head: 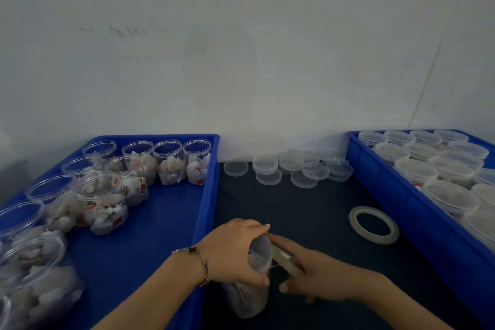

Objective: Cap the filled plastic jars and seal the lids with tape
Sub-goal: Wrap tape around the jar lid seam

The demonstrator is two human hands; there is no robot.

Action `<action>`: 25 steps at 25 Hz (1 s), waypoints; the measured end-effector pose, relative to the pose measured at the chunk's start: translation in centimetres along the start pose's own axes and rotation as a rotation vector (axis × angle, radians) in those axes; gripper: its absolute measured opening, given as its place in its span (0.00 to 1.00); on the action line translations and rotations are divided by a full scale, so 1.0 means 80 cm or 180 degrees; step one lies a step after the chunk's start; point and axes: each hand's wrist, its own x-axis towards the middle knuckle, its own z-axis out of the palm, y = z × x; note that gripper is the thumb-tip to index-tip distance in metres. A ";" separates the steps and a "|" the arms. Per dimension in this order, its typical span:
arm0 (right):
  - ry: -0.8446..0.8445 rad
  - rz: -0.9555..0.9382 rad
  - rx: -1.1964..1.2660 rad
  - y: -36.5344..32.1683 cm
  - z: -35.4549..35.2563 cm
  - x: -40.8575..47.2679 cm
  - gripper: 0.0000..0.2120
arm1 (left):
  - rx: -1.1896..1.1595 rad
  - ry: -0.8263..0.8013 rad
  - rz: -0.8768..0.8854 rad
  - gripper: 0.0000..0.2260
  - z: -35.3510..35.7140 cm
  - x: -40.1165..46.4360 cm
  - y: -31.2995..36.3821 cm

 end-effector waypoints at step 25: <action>0.1142 -0.0820 -0.1628 -0.006 0.009 -0.014 0.11 | 0.0360 -0.0067 0.0127 0.30 0.008 -0.006 -0.004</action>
